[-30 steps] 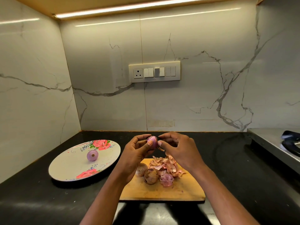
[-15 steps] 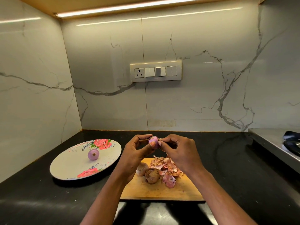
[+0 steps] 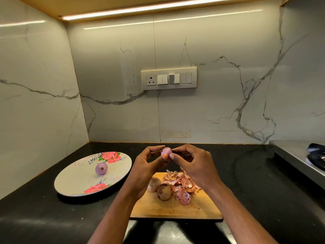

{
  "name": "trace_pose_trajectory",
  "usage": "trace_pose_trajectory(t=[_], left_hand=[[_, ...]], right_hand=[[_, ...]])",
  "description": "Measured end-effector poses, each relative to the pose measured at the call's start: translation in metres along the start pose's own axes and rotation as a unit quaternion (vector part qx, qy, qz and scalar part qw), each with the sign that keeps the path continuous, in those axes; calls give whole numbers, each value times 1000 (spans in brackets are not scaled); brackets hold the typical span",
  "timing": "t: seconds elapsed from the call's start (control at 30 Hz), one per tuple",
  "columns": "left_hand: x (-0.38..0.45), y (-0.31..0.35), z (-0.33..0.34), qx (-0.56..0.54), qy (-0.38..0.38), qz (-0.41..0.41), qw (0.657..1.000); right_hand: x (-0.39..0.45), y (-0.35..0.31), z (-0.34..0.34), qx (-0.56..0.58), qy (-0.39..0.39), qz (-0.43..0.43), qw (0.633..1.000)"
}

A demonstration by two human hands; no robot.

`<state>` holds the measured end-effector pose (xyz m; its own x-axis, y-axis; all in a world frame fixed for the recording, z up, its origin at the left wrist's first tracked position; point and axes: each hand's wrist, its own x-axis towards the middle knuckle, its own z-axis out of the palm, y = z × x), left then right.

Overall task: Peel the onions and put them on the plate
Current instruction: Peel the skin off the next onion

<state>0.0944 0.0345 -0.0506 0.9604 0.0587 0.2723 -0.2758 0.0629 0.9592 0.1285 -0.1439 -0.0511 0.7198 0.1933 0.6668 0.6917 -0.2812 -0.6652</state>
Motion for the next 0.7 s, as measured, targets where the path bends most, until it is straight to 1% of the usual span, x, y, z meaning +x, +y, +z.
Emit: trace_pose_trajectory(t=[0.2, 0.3, 0.43, 0.7], left_hand=[[0, 1, 2, -14, 4, 0, 1000], [0, 0, 3, -21, 2, -2, 1000], [-2, -1, 5, -6, 12, 5, 1000], [-5, 5, 7, -23, -8, 3, 1000]], right_hand=[[0, 1, 2, 15, 24, 10, 1000], [-1, -1, 4, -12, 30, -10, 999], [-4, -3, 9, -45, 17, -23, 999], [2, 0, 2, -2, 77, 40, 996]])
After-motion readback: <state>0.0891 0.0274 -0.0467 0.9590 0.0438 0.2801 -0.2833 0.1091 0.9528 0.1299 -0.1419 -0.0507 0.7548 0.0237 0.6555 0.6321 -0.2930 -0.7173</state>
